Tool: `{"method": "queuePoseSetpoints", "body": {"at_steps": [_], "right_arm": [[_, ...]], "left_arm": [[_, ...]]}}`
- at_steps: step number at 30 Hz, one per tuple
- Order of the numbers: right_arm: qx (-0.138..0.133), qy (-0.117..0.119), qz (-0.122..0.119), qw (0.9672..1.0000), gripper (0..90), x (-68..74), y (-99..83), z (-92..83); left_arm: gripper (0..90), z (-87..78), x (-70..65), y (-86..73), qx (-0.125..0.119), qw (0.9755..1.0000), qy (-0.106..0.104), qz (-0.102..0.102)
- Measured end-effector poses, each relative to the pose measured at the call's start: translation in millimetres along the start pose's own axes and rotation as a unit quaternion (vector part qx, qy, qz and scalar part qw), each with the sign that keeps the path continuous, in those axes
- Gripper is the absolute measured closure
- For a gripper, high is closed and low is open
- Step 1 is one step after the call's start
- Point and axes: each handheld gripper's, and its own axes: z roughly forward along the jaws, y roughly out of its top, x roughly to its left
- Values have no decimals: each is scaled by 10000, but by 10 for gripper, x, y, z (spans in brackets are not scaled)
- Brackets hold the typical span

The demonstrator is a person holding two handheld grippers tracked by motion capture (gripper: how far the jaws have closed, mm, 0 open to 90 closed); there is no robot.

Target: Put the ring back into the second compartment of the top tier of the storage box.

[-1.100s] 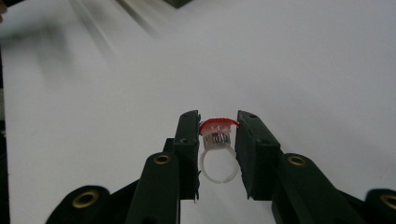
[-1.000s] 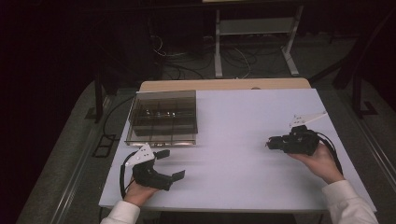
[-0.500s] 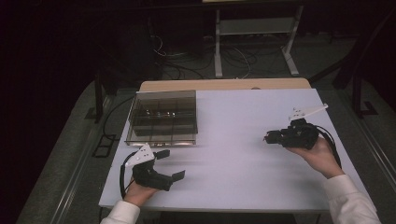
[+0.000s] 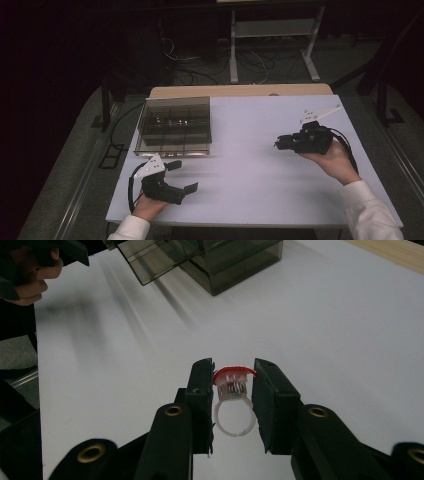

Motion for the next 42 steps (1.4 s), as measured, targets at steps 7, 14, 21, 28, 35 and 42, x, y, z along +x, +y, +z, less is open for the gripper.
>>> {"method": "queuePoseSetpoints", "body": {"at_steps": [7, 14, 21, 28, 35, 42], "right_arm": [[6, 65, -99, 9999, 699, 46, 106, 67], [-25, 126, -188, 9997, 700, 89, 246, 129], [-26, 163, -249, 9996, 700, 118, 382, 194], [-39, 223, -337, 9992, 700, 166, 511, 267], [-23, 262, -366, 9990, 700, 185, 604, 355], [6, 295, -394, 9988, 700, 208, 669, 437]], "left_arm": [[0, 1, 0, 0, 3, 10000, -6, 5], [0, -2, 1, 0, -1, 10000, -2, -1], [0, -3, 1, 0, 9, 10000, -16, 11], [0, -3, -1, 2, 9, 10000, -22, 15], [0, -8, 0, 2, -6, 10000, -34, 10], [0, -7, -2, 3, -1, 10000, -51, 24]]}}
